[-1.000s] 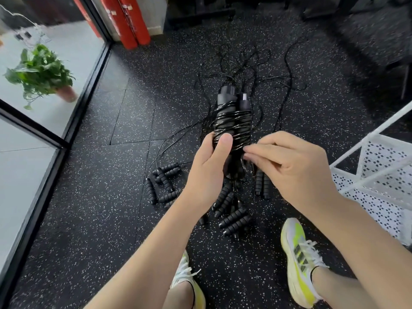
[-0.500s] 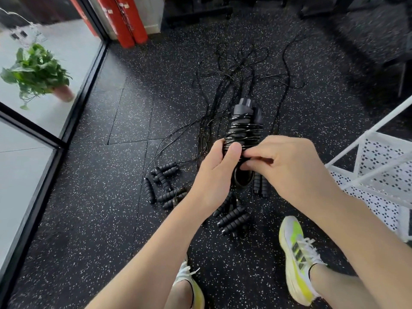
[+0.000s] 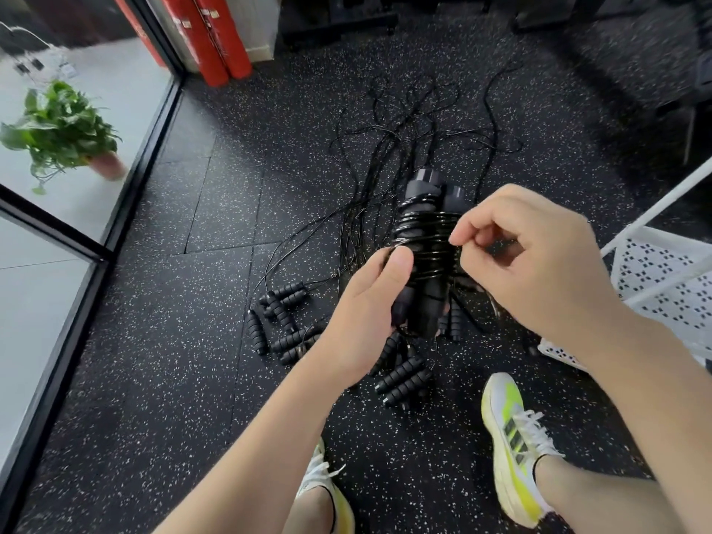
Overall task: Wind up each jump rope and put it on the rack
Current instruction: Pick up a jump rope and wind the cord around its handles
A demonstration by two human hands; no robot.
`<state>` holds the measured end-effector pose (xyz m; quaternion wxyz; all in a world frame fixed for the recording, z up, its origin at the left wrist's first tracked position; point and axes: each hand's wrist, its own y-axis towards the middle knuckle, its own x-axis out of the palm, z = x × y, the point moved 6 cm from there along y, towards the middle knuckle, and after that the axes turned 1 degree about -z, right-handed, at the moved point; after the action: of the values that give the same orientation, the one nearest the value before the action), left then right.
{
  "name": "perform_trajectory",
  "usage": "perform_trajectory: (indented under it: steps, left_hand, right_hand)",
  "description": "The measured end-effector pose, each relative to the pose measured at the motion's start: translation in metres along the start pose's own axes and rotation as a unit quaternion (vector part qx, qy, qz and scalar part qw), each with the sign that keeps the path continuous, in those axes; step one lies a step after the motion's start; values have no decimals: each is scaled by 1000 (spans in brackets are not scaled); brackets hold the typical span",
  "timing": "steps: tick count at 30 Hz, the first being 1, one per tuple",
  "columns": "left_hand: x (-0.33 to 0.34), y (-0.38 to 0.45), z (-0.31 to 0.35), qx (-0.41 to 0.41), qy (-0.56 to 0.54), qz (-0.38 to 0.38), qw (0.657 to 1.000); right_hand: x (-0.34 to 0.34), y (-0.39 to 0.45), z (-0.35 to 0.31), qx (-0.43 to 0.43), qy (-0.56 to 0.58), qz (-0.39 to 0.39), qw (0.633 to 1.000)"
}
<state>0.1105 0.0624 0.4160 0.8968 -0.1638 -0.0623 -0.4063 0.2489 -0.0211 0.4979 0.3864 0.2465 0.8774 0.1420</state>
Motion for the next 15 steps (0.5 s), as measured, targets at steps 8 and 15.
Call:
perform_trajectory:
  steps: [8,15]
  left_hand:
    - [-16,6,18,21,-46,58,997]
    - [-29,8,17,17,-46,108,993]
  right_hand:
    - [19,-6,11,130,43,-13,990]
    - [34,-11,12,127,26,-144,981]
